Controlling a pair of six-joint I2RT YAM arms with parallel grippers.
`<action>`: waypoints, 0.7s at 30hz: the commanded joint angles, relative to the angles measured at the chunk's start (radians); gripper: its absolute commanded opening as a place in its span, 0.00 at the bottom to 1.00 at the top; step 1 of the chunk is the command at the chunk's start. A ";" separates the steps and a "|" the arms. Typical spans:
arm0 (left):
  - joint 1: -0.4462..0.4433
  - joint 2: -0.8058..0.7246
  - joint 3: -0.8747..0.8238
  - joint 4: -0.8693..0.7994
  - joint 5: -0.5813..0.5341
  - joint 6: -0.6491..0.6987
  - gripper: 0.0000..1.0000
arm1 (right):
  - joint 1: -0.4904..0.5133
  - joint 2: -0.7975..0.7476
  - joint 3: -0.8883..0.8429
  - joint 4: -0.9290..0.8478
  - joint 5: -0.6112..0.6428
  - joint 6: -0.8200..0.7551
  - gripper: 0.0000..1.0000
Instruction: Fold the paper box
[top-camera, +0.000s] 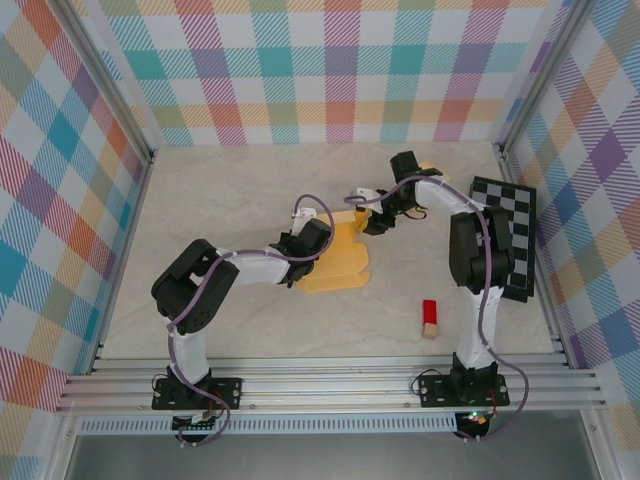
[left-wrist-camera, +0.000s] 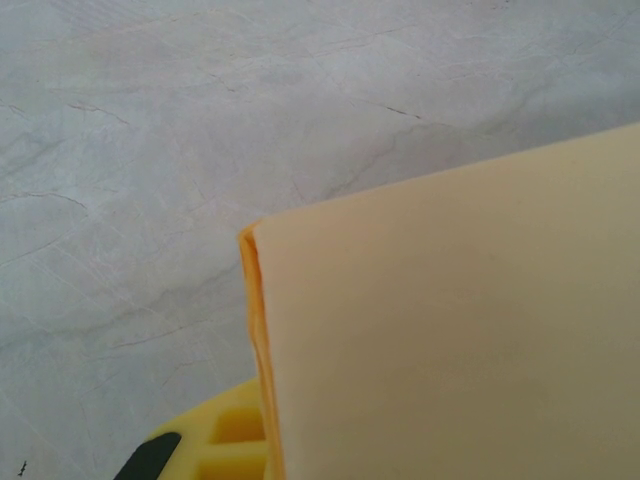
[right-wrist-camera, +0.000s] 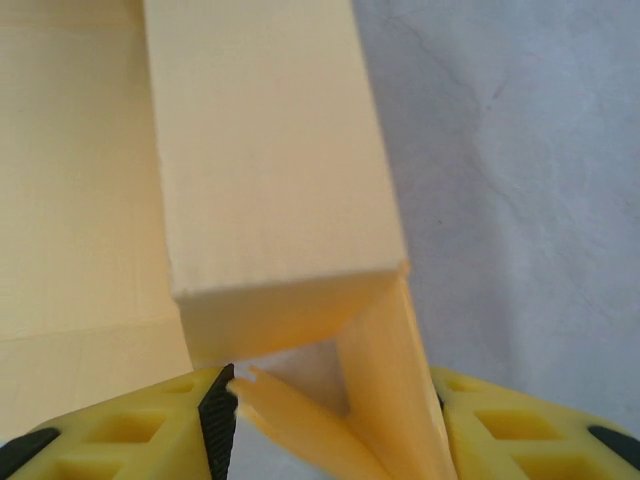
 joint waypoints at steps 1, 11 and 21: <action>-0.008 0.036 0.001 -0.122 0.039 0.056 0.00 | 0.005 -0.015 -0.017 -0.052 -0.087 -0.060 0.49; -0.008 0.044 0.023 -0.166 0.007 0.029 0.00 | -0.002 -0.111 -0.099 -0.071 -0.089 -0.086 0.50; -0.008 0.039 0.001 -0.151 0.022 0.042 0.00 | -0.086 -0.200 -0.051 -0.146 -0.140 -0.076 0.57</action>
